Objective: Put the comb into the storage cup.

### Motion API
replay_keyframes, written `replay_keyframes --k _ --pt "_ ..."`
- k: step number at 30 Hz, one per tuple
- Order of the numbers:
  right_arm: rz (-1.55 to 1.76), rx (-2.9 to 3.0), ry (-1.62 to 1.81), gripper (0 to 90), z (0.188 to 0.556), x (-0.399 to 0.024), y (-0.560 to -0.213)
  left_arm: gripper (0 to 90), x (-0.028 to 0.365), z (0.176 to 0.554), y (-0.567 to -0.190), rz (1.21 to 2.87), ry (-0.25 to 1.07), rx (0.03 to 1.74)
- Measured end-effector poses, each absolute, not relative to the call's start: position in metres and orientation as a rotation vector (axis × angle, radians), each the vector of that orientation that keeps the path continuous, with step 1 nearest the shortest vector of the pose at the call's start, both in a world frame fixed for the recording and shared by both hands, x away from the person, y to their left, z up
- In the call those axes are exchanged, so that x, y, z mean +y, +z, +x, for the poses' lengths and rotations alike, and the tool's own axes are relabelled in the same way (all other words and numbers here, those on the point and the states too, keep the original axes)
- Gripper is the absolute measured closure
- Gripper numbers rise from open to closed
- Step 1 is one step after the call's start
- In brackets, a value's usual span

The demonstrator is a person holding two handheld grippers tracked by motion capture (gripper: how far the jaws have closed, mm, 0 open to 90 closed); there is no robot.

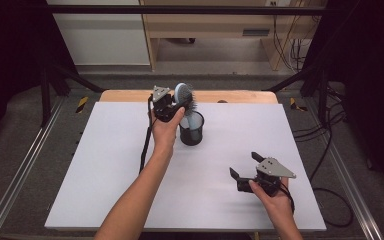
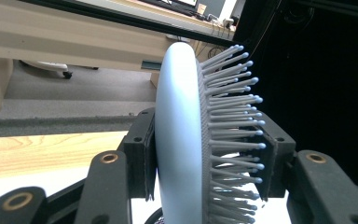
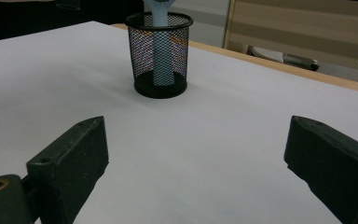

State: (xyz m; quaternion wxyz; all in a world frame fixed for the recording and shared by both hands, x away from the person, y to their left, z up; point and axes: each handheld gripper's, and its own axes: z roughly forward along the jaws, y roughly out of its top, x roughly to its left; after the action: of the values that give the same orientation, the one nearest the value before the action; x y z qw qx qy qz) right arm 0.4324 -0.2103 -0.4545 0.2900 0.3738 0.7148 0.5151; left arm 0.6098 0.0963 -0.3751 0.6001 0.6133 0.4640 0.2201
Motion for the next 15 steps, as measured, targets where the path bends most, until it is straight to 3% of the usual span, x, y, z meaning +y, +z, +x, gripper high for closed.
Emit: replay_keyframes --k 15 --pt "0.999 1.916 1.371 6.2 0.432 -0.209 -0.455 48.7 0.115 0.615 -0.381 1.371 0.438 1.116"
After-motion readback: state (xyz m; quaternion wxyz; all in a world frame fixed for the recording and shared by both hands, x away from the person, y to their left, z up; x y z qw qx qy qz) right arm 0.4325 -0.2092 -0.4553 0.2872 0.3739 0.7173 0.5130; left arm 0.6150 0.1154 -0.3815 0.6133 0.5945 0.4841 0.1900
